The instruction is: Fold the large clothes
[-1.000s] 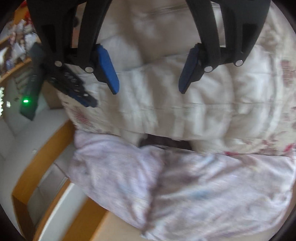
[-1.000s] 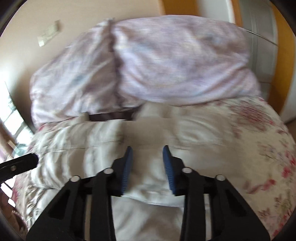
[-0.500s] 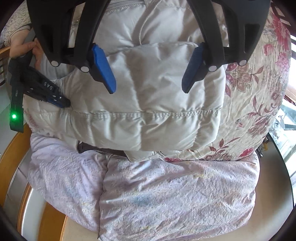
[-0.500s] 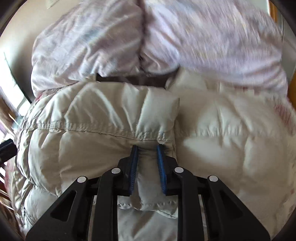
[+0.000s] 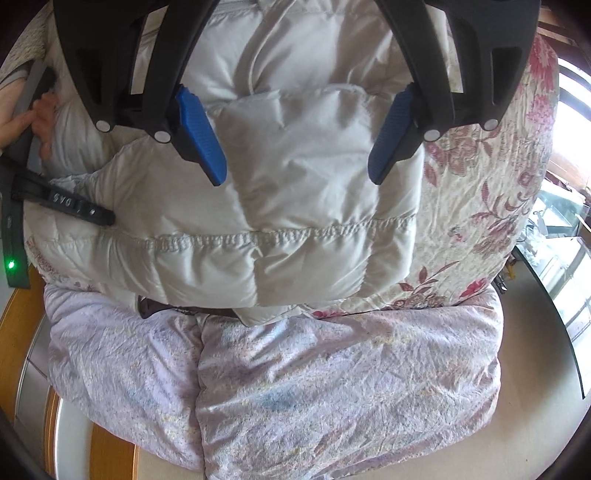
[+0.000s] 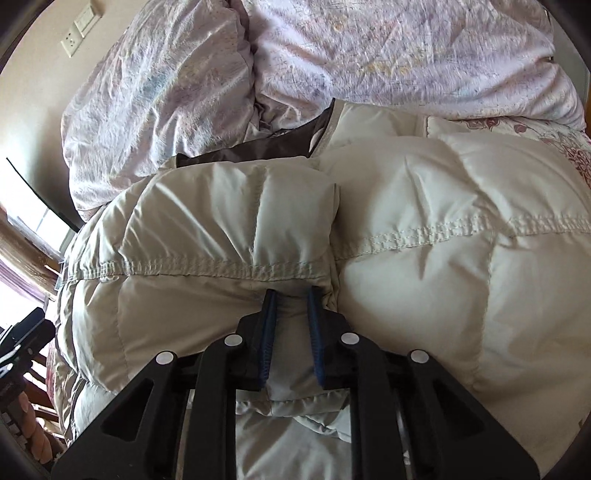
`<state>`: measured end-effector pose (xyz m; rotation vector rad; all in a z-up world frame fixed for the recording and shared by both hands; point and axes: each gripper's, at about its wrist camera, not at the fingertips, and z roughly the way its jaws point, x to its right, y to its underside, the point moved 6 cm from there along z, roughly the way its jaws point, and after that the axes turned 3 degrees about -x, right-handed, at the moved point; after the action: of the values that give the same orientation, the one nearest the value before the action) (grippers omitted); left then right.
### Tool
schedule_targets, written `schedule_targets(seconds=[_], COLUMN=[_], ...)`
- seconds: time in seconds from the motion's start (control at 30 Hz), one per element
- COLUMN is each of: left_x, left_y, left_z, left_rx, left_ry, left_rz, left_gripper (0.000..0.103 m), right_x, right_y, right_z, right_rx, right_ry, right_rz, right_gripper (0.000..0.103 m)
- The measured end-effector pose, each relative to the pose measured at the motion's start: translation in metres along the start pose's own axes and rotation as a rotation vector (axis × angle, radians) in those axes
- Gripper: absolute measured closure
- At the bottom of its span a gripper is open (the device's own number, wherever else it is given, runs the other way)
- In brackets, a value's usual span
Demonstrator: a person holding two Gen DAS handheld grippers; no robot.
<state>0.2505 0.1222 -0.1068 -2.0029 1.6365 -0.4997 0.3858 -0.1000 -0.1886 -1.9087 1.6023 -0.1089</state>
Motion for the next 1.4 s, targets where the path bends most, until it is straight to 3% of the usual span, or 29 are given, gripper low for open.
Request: schedule_targets(seconds=[0.13, 0.2, 0.37, 0.47, 0.6, 0.77, 0.87, 1.03, 1.13, 1.23, 1.4], left_x=[-0.010, -0.019, -0.050, -0.072, -0.098, -0.115, -0.117, -0.118, -0.117, -0.110, -0.096], left_y=[0.011, 0.019, 0.048, 0.070, 0.101, 0.144, 0.162, 0.189, 0.196, 0.202, 0.212], left_z=[-0.012, -0.019, -0.031, -0.038, -0.044, -0.043, -0.043, -0.043, -0.047, -0.050, -0.059], left_rx=[0.010, 0.014, -0.006, -0.033, -0.094, -0.196, -0.224, -0.251, -0.230, -0.233, -0.237], left_ry=[-0.027, -0.052, -0.093, -0.105, -0.060, 0.067, 0.114, 0.252, 0.252, 0.261, 0.260], left_rz=[0.010, 0.021, 0.018, 0.003, -0.035, -0.109, -0.139, -0.233, -0.228, -0.224, -0.186], left_gripper=[0.019, 0.019, 0.016, 0.015, 0.014, 0.014, 0.014, 0.016, 0.017, 0.019, 0.019], right_x=[0.010, 0.018, 0.064, 0.099, 0.132, 0.154, 0.160, 0.182, 0.187, 0.187, 0.188], right_y=[0.006, 0.010, 0.030, 0.051, 0.081, 0.125, 0.142, 0.166, 0.182, 0.195, 0.205], right_z=[-0.020, -0.033, -0.093, -0.132, -0.160, -0.170, -0.177, -0.193, -0.192, -0.187, -0.189], right_rx=[-0.005, -0.009, 0.037, 0.056, 0.038, -0.052, -0.059, -0.018, -0.040, -0.077, -0.073], right_ry=[-0.063, -0.065, -0.032, 0.034, 0.078, -0.028, -0.063, -0.017, -0.079, -0.083, -0.151], right_rz=[0.046, 0.072, 0.135, 0.172, 0.202, 0.257, 0.262, 0.335, 0.366, 0.356, 0.358], right_gripper=[0.086, 0.071, 0.058, 0.034, 0.034, 0.034, 0.034, 0.034, 0.034, 0.034, 0.034])
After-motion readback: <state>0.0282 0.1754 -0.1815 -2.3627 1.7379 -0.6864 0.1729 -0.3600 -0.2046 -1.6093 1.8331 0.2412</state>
